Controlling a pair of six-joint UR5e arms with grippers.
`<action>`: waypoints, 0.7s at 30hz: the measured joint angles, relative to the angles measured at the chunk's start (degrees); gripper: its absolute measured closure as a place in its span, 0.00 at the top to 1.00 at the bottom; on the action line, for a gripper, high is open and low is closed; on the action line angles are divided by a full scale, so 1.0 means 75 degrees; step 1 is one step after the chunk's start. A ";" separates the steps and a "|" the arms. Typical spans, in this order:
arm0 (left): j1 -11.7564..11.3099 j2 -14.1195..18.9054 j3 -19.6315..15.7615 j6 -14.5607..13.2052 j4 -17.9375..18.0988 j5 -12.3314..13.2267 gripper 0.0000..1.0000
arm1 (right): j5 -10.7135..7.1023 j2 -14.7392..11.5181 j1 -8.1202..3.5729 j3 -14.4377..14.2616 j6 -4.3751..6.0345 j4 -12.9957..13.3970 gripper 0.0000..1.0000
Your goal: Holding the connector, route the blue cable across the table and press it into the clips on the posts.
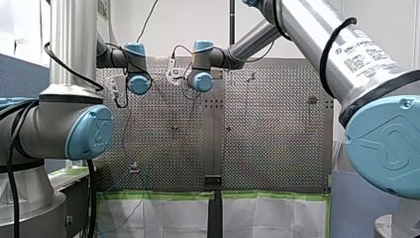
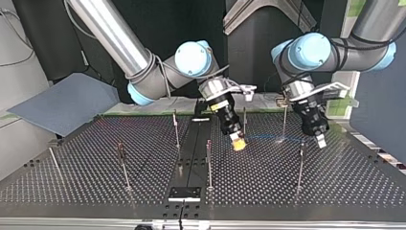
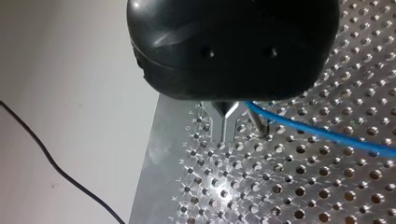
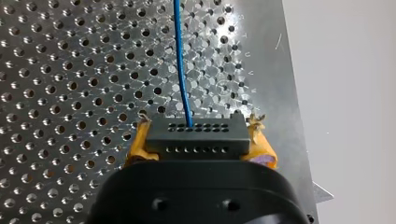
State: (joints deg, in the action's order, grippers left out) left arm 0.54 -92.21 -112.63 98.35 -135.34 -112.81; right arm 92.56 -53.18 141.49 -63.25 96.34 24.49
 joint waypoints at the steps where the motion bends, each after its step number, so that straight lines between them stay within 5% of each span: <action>1: -0.0028 -0.0038 0.0034 0.0016 0.0055 0.0042 0.00 | 0.0000 0.0005 -0.0001 0.0011 0.0000 -0.0002 0.00; 21: -0.0454 -0.0717 0.0556 0.0275 0.0239 0.0519 0.00 | -0.0012 0.0075 -0.0100 0.0182 0.0001 -0.0018 0.00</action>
State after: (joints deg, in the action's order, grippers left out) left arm -2.86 -97.58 -108.46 100.42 -133.55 -108.92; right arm 92.47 -52.62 140.74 -61.88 96.34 24.35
